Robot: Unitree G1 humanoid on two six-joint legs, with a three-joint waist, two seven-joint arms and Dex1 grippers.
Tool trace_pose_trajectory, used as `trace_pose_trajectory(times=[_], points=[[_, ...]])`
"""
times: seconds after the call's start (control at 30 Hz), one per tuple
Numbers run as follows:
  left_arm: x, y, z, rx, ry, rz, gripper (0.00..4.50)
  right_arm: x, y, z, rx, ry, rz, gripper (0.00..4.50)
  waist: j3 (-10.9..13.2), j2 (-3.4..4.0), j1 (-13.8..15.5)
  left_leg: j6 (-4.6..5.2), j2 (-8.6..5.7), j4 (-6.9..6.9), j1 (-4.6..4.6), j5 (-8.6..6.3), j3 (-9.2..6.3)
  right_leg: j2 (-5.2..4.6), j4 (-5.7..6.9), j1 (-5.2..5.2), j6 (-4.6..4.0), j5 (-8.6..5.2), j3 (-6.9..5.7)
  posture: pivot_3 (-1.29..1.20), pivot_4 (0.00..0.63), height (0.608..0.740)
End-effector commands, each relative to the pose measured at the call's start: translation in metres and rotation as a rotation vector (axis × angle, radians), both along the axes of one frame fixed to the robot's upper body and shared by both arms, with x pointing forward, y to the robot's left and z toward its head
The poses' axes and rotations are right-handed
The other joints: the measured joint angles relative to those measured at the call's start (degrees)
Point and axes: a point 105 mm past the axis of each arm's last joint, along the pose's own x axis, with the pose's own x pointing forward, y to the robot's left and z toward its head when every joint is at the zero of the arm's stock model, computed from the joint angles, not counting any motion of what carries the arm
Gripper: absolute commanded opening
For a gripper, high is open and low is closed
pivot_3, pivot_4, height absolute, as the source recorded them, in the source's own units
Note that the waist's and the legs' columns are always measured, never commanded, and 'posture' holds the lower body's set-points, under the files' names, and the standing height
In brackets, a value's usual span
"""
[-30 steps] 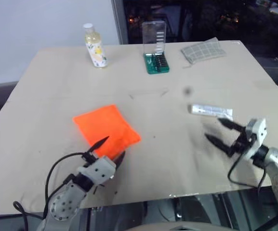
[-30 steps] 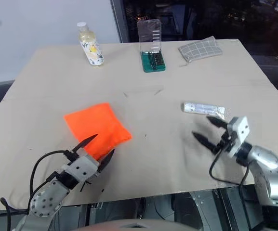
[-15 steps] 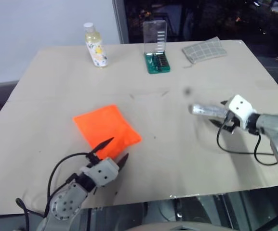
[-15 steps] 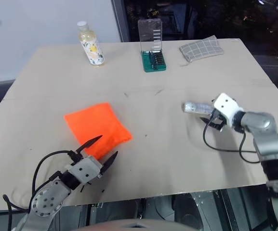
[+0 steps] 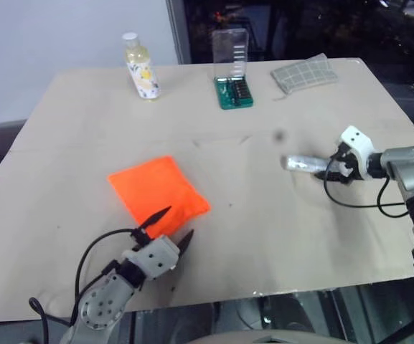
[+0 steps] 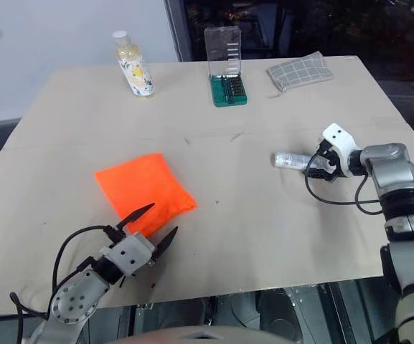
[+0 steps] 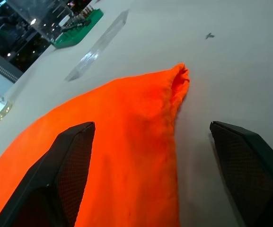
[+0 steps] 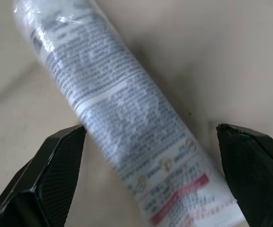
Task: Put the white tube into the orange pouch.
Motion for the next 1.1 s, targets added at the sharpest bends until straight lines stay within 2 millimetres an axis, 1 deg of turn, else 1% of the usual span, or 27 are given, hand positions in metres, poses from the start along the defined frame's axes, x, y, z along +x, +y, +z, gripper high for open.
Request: trace_pose_trajectory(times=[0.03,0.07,0.1,0.17,0.23,0.4,0.57,0.8,0.9,0.97,1.1], points=[[-0.001,0.0,0.006,-0.006,-0.021,0.013,4.03,0.001,-0.005,0.002,-0.03,0.011,0.023,4.48,-0.01,0.01,0.01,0.0,0.0,-0.01,-0.01,0.0,0.0,-0.02,-0.01,0.0,0.0,0.0,0.0,0.0,0.15,0.74],[-0.002,0.001,0.005,-0.009,-0.019,0.021,4.03,0.001,-0.003,0.002,-0.023,0.017,0.028,4.08,-0.01,0.01,0.01,0.0,0.0,-0.01,0.0,0.0,0.0,-0.07,-0.01,0.0,0.0,0.0,0.01,0.0,0.15,0.74],[-0.002,0.001,0.005,-0.01,-0.017,0.027,4.03,-0.001,-0.002,0.001,-0.018,0.027,0.038,3.84,-0.01,0.01,-0.01,0.0,0.0,-0.01,-0.01,0.0,0.0,-0.1,-0.01,0.0,0.0,0.0,0.01,0.0,0.15,0.74],[-0.003,0.002,0.004,-0.01,-0.011,0.041,4.03,-0.004,0.0,0.0,-0.009,0.03,0.053,3.08,-0.01,0.02,-0.04,0.0,0.01,-0.01,0.0,-0.01,0.0,-0.11,-0.01,0.0,0.0,0.0,0.02,0.0,0.15,0.74],[-0.004,0.002,0.004,-0.014,-0.007,0.047,4.03,-0.007,0.003,0.002,0.001,0.027,0.067,2.17,-0.02,0.02,-0.04,0.0,0.01,-0.02,0.0,-0.01,-0.01,-0.11,-0.01,-0.01,0.0,0.0,0.01,0.0,0.15,0.74],[-0.005,0.004,0.001,-0.009,0.005,0.06,4.03,-0.014,0.012,0.008,0.03,-0.007,0.08,2.17,-0.05,0.07,0.0,-0.01,0.02,-0.02,-0.01,-0.01,-0.04,-0.12,0.0,-0.01,0.0,0.0,0.01,0.0,0.15,0.74],[-0.002,0.009,0.003,0.002,-0.007,0.087,4.03,-0.029,0.024,0.012,0.089,-0.031,0.07,2.17,-0.05,0.09,0.04,-0.01,0.02,-0.03,-0.04,-0.01,-0.05,-0.12,0.0,-0.04,0.0,0.0,0.0,0.0,0.15,0.74],[0.002,0.012,0.008,0.017,-0.039,0.098,4.03,-0.05,0.025,-0.006,0.113,-0.011,0.017,2.17,-0.06,0.08,0.11,-0.01,-0.01,-0.02,-0.04,-0.01,-0.06,-0.06,0.01,-0.03,0.0,0.0,-0.04,0.0,0.15,0.74],[0.006,0.016,0.014,0.013,-0.068,0.124,4.03,-0.054,0.024,-0.007,0.115,-0.008,0.003,2.17,-0.06,0.07,0.11,-0.01,-0.02,-0.01,-0.04,-0.01,-0.07,0.03,0.01,-0.02,0.01,0.0,-0.06,0.0,0.15,0.74],[0.008,0.018,0.015,0.019,-0.074,0.133,4.03,-0.056,0.023,-0.009,0.115,-0.006,-0.004,2.17,-0.06,0.07,0.16,-0.01,-0.02,-0.01,-0.05,-0.01,-0.08,0.05,0.01,-0.02,0.01,0.0,-0.08,0.0,0.15,0.74],[0.011,0.021,0.019,0.015,-0.095,0.148,4.03,-0.056,0.019,-0.011,0.1,-0.015,-0.021,2.17,-0.06,0.07,0.17,-0.01,-0.04,-0.01,-0.05,-0.01,-0.07,0.06,0.0,-0.01,0.01,0.0,-0.07,0.0,0.15,0.74]])
